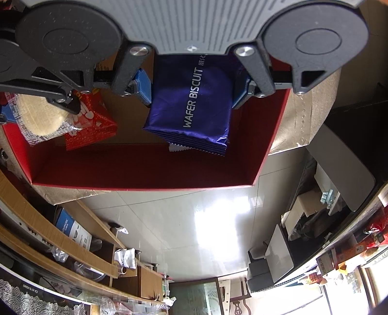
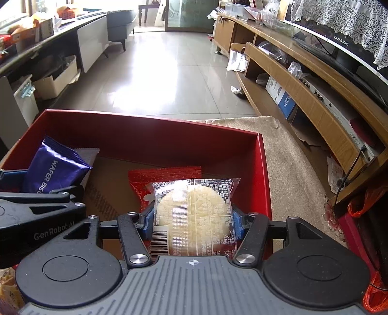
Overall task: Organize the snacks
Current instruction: 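Lower both snacks into the red box and open both tools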
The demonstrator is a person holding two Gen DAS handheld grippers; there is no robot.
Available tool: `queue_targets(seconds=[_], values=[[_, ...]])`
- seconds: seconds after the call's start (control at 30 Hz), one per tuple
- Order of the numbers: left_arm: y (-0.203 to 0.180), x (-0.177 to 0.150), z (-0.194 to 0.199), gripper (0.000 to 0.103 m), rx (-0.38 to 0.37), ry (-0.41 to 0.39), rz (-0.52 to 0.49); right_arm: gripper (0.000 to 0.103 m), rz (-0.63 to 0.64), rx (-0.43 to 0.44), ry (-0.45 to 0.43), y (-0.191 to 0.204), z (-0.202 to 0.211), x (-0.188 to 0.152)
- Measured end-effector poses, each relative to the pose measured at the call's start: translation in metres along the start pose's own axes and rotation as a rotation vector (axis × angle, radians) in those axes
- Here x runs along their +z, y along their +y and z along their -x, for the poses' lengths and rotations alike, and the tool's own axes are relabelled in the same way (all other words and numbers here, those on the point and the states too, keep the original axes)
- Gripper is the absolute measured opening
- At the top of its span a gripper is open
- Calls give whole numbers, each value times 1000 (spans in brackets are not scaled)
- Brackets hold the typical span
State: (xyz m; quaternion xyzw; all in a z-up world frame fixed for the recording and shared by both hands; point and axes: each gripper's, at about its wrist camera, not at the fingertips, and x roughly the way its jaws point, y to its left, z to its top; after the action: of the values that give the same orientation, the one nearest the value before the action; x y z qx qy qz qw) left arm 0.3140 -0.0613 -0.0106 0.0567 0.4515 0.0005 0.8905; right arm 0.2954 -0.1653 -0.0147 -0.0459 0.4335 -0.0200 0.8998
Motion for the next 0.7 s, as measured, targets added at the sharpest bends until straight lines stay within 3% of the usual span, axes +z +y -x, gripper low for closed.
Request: queue_targets(seconds=[0.47,0.7], values=[[11,6,15,72,-11,-28,38,80,-26,3,-52,-7,13,6],[13,7,28,73,-36,-46,43,80,-50,17,-74,-16,22,11]])
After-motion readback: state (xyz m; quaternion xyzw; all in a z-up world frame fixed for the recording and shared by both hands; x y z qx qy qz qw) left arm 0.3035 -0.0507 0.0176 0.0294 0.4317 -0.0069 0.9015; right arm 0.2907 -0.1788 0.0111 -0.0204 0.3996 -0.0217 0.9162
